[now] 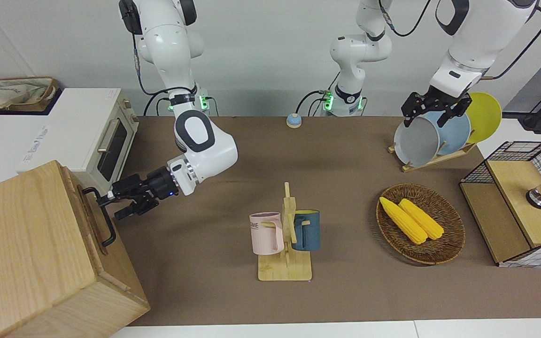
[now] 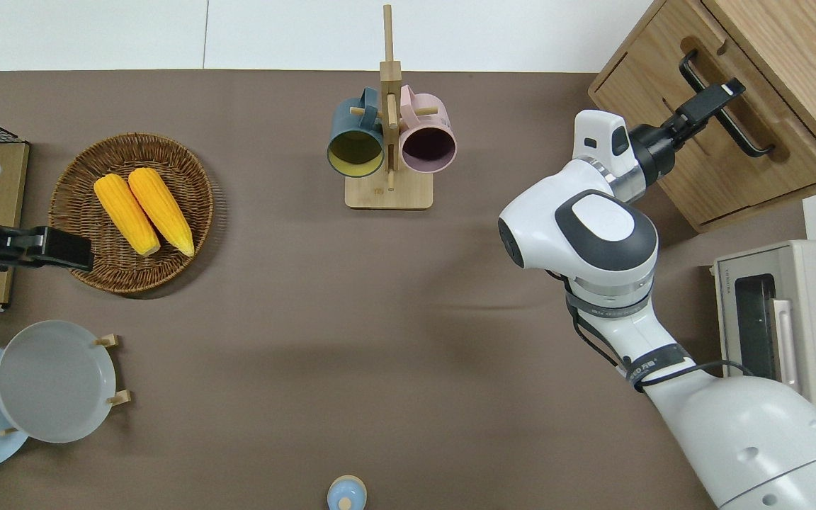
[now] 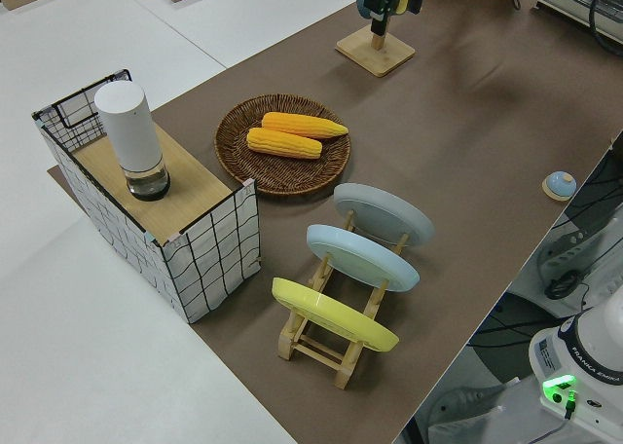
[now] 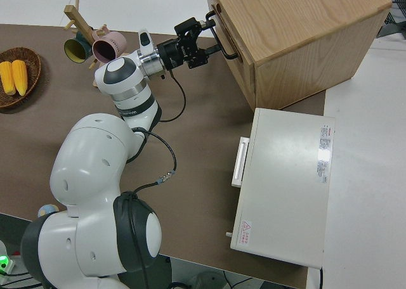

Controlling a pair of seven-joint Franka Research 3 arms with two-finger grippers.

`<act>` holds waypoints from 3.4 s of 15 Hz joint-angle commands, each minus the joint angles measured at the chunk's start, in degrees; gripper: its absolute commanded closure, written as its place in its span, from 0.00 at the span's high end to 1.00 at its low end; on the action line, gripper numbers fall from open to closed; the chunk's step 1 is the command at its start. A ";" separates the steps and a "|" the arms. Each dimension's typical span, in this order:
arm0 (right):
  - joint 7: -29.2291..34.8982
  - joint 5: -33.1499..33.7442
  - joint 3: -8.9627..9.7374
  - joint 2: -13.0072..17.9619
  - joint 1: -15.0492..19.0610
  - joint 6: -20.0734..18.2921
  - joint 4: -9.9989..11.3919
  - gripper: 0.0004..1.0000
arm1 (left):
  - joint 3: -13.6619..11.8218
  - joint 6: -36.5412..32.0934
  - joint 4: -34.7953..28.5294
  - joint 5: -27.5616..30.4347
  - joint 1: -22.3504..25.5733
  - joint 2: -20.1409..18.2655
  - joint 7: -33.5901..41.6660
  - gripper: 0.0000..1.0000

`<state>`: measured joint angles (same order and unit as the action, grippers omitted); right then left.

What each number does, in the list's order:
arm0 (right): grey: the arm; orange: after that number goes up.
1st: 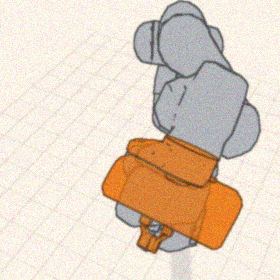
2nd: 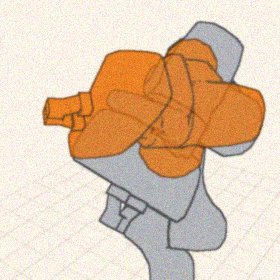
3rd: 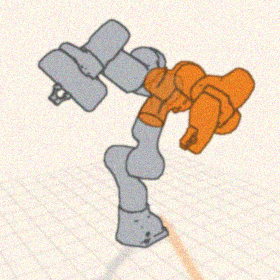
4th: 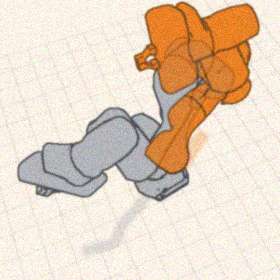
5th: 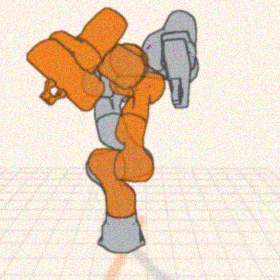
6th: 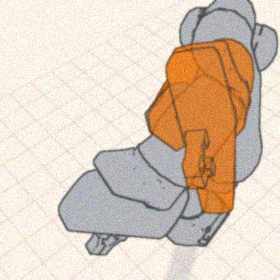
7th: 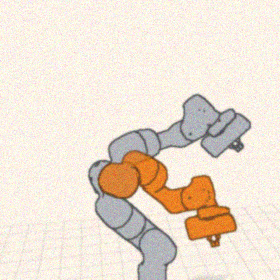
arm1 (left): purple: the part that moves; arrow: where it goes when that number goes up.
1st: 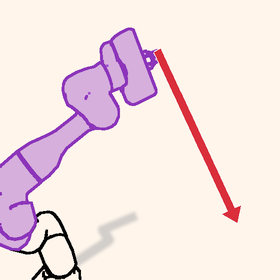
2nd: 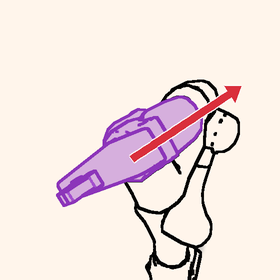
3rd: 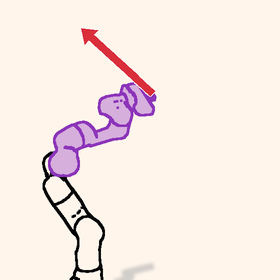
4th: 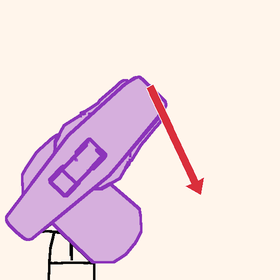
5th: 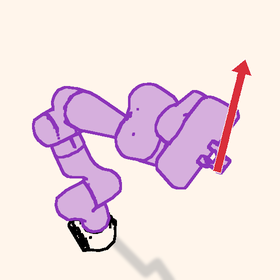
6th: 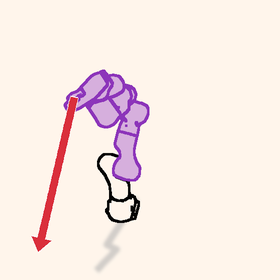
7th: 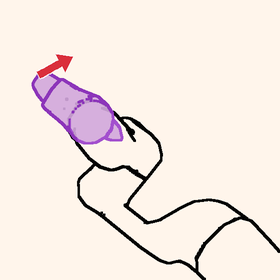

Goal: Slide drawer open with right arm
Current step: 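Pull the drawer handle toward the robot with the right gripper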

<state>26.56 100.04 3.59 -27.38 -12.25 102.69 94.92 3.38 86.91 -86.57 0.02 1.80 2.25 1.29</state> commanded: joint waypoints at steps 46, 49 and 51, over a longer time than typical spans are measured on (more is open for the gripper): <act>-0.20 -14.78 -0.34 -1.10 -25.80 -24.03 -3.17 0.22 | 0.40 -1.13 1.49 -0.98 0.31 0.65 0.56 0.99; 0.33 -14.96 -0.34 -1.10 -25.63 -24.03 -3.25 0.98 | 0.40 -1.13 1.49 -0.98 0.31 0.65 0.56 0.99; 0.68 -14.96 -0.34 -1.10 -25.80 -24.03 -3.25 0.98 | 0.40 -1.13 1.49 -0.98 0.31 0.65 0.56 0.99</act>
<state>27.97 84.52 3.35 -28.55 -37.33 79.40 92.81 3.38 86.91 -86.57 0.02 1.80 2.25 1.29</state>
